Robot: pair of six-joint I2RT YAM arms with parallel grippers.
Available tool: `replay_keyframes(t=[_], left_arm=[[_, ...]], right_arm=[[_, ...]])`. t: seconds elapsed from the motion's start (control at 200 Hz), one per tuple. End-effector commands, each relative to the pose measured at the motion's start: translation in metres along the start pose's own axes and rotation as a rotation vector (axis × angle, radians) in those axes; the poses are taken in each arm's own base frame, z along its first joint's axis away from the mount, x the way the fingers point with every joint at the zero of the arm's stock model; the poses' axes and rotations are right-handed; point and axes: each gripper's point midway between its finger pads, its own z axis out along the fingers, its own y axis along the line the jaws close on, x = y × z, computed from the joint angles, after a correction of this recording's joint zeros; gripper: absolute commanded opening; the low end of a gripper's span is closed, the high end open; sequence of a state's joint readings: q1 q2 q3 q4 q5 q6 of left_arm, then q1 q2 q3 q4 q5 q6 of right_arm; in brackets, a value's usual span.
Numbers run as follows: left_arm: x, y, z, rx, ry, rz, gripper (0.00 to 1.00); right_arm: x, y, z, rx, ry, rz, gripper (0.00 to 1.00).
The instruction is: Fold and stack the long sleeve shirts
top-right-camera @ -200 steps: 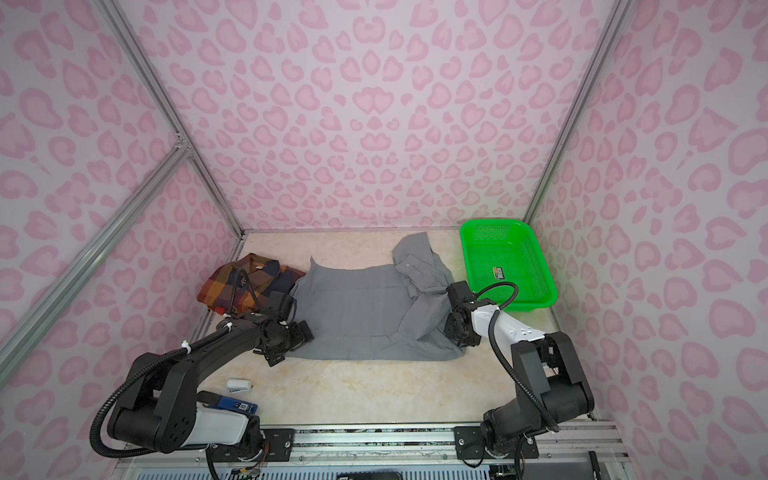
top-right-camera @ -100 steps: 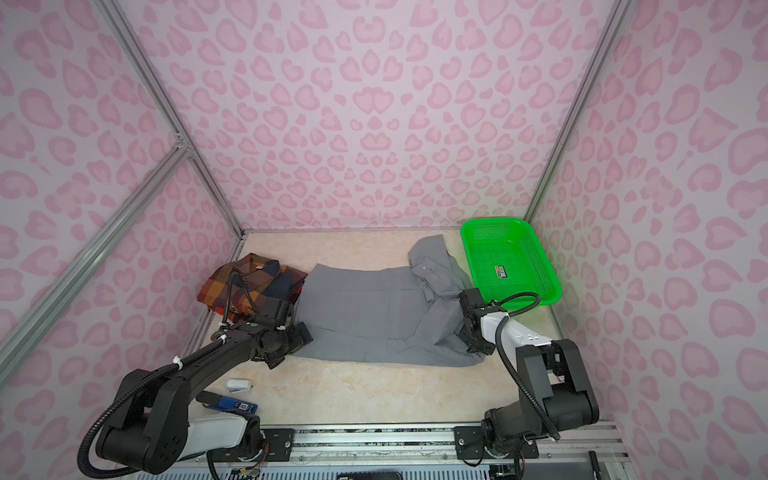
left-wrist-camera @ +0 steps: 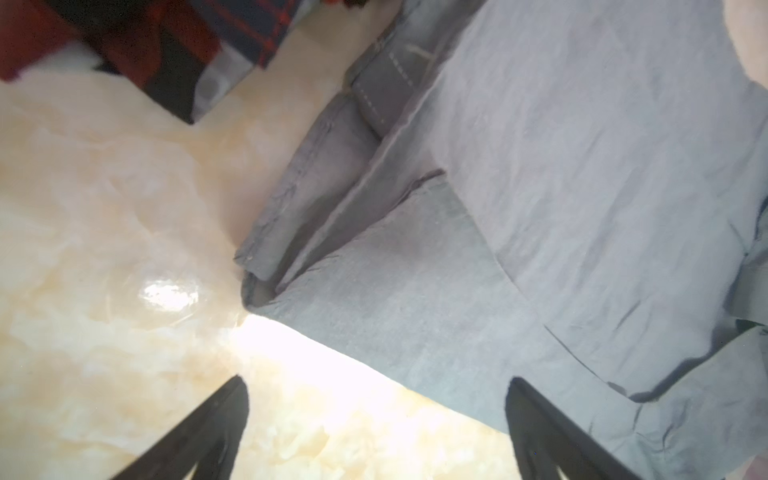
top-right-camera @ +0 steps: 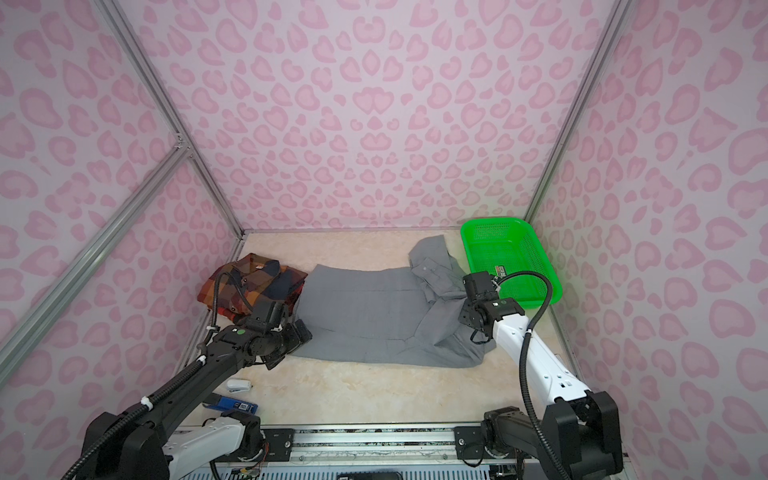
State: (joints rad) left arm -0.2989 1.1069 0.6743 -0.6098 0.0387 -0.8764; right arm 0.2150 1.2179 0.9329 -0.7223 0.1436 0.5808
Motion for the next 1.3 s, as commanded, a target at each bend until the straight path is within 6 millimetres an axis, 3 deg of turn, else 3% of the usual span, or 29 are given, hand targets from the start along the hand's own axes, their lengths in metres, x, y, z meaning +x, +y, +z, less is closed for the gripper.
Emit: replay_keyframes(t=[0.0, 0.08, 0.285, 0.56, 0.765, 0.805, 0.94, 1.02, 1.13, 1.22, 1.295], left_arm=[[-0.012, 0.001, -0.011, -0.05, -0.043, 0.062, 0.98], [-0.021, -0.002, -0.014, -0.07, -0.064, 0.095, 0.98], [-0.039, -0.006, -0.022, -0.11, -0.118, 0.16, 0.98], [-0.042, -0.005, -0.021, -0.127, -0.122, 0.181, 0.98], [-0.042, -0.004, -0.019, -0.14, -0.114, 0.19, 0.98], [-0.042, -0.004, -0.018, -0.146, -0.111, 0.192, 0.98], [-0.043, -0.005, -0.016, -0.154, -0.107, 0.196, 0.98], [-0.044, -0.005, -0.014, -0.158, -0.104, 0.195, 0.98], [-0.043, -0.005, -0.012, -0.16, -0.095, 0.196, 0.98], [-0.042, -0.005, -0.011, -0.159, -0.088, 0.195, 0.98], [-0.043, -0.007, -0.01, -0.153, -0.088, 0.195, 0.98]], right_arm=[[-0.011, 0.031, -0.011, -0.081, 0.012, -0.147, 0.54], [-0.023, 0.056, -0.008, -0.087, 0.014, -0.227, 0.55], [-0.045, 0.131, 0.024, -0.047, 0.036, -0.441, 0.55], [-0.068, 0.182, 0.097, 0.005, 0.093, -0.494, 0.52], [-0.069, 0.194, 0.138, 0.05, 0.127, -0.546, 0.48], [-0.06, 0.193, 0.155, 0.064, 0.156, -0.559, 0.47], [-0.054, 0.193, 0.174, 0.066, 0.193, -0.551, 0.42], [-0.055, 0.193, 0.179, 0.074, 0.189, -0.552, 0.36], [-0.064, 0.191, 0.18, 0.104, 0.177, -0.546, 0.13], [-0.073, 0.192, 0.172, 0.104, 0.152, -0.527, 0.0], [-0.083, 0.196, 0.162, 0.089, 0.122, -0.507, 0.0]])
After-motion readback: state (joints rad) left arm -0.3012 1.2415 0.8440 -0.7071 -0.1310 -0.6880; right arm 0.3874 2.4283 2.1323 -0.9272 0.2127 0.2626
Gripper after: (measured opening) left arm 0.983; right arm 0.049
